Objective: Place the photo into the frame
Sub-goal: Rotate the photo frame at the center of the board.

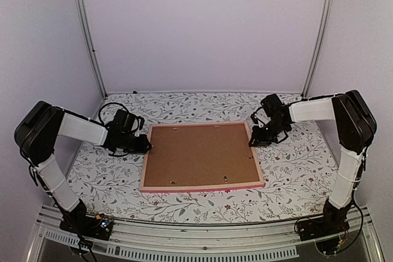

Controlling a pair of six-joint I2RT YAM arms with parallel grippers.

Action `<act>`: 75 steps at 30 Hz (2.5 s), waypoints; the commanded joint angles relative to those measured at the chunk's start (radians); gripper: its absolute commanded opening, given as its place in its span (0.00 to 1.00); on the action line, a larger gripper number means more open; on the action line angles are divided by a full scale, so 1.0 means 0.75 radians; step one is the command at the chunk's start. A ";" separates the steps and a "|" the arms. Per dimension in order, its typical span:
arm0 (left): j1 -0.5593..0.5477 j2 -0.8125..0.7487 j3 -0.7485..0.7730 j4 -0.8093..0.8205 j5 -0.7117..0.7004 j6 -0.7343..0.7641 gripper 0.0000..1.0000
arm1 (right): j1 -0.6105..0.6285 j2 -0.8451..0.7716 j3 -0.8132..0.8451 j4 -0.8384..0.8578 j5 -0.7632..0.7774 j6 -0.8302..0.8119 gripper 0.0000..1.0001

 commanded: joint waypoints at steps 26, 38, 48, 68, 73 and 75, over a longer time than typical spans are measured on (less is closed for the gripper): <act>0.051 -0.137 -0.181 0.038 0.213 -0.133 0.69 | -0.016 0.090 0.121 -0.050 0.063 -0.097 0.15; -0.106 -0.214 -0.241 -0.040 0.343 -0.063 0.56 | -0.016 0.333 0.509 -0.113 0.073 -0.140 0.23; -0.293 -0.418 -0.253 -0.300 0.547 -0.081 0.44 | -0.058 0.534 0.935 -0.247 0.299 -0.152 0.58; -0.103 -0.135 0.484 -0.391 0.006 0.205 0.90 | -0.095 -0.395 -0.162 -0.070 0.241 0.112 0.83; -0.040 0.122 0.678 -0.354 0.082 0.250 0.99 | -0.038 -0.604 -0.418 0.003 0.057 0.250 0.89; -0.017 0.221 0.738 -0.327 0.127 0.256 1.00 | 0.024 -0.649 -0.495 0.053 0.013 0.313 0.90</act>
